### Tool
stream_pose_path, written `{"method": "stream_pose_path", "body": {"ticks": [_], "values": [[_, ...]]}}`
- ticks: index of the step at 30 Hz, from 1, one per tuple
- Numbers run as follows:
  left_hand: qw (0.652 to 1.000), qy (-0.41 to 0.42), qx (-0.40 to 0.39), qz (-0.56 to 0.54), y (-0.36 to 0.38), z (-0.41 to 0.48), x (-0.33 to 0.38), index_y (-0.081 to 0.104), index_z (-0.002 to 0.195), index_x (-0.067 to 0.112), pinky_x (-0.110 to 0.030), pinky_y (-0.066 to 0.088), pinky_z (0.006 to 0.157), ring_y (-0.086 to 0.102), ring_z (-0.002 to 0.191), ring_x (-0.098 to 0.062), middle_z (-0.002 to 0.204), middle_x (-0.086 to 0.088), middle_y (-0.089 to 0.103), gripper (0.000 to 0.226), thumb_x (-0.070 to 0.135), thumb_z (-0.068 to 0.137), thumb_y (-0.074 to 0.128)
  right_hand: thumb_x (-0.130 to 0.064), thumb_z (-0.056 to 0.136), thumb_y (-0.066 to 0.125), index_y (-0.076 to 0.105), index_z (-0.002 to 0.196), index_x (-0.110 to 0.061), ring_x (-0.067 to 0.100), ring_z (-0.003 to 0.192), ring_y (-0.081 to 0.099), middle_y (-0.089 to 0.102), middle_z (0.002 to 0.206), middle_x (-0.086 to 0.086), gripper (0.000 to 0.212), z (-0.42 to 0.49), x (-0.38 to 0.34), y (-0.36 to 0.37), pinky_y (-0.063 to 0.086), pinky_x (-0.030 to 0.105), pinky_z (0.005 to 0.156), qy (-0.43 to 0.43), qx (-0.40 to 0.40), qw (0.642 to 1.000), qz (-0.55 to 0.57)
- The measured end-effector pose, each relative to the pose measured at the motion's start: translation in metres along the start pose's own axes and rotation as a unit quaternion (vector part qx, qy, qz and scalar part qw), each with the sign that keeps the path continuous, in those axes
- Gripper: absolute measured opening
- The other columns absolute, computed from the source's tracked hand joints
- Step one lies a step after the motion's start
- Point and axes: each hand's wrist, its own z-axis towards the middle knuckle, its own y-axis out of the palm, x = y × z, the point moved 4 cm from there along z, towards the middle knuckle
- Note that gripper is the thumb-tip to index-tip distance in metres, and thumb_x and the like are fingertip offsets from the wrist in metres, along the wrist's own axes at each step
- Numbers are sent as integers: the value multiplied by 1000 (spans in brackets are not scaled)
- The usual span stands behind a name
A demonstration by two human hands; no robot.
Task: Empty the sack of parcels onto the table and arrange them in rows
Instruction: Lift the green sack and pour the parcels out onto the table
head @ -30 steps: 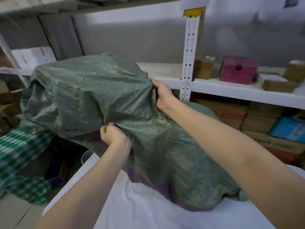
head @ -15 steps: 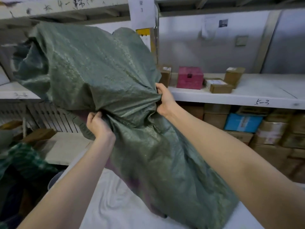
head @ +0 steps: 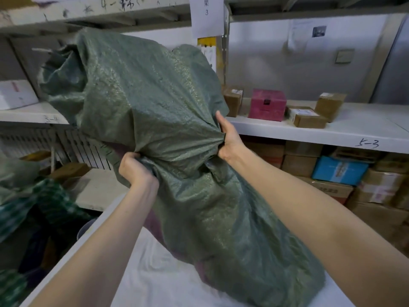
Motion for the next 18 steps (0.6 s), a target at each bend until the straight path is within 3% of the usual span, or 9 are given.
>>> {"method": "stream_pose_path", "body": {"ticks": [3, 7, 12, 15, 18], "values": [[1000, 1, -17, -7, 21, -13, 14, 29, 55, 21, -29, 33, 59, 41, 59, -19, 63, 0, 41, 27, 9, 60, 52, -22, 92, 56, 66, 80, -9, 27, 78, 63, 69, 74, 10, 21, -7, -18, -1, 51, 34, 72, -9, 21, 999, -22], [998, 8, -64, -12, 54, -36, 23, 44, 56, 18, -30, 46, 70, 55, 75, -22, 79, -3, 56, 17, 6, 67, 49, -17, 88, 49, 58, 72, -9, 25, 74, 60, 62, 77, 10, 20, -24, -44, -10, 51, 33, 72, -22, 16, 1000, -6], [993, 15, -100, 65, 74, -62, 1, 58, 54, 17, -32, 44, 70, 56, 80, -22, 78, -4, 60, 20, 6, 69, 50, -16, 90, 46, 60, 61, -10, 25, 72, 60, 62, 72, 11, 33, -55, -63, -53, 49, 34, 75, -32, 32, 999, 5], [982, 45, -89, 162, 74, -76, -19, 67, 71, 8, -31, 43, 72, 58, 81, -22, 80, -8, 65, 17, 9, 82, 54, -8, 85, 46, 47, 55, -15, 24, 66, 54, 52, 66, 9, 30, -65, -66, -83, 45, 33, 67, -39, 77, 995, -45], [972, 35, -97, 211, 79, -83, -34, 62, 110, -1, -33, 42, 81, 60, 105, -34, 118, -22, 62, 29, 15, 93, 44, 3, 82, 44, 40, 48, -17, 17, 58, 41, 39, 57, 4, 39, -72, -80, -103, 33, 30, 55, -83, 127, 973, -175]]}}
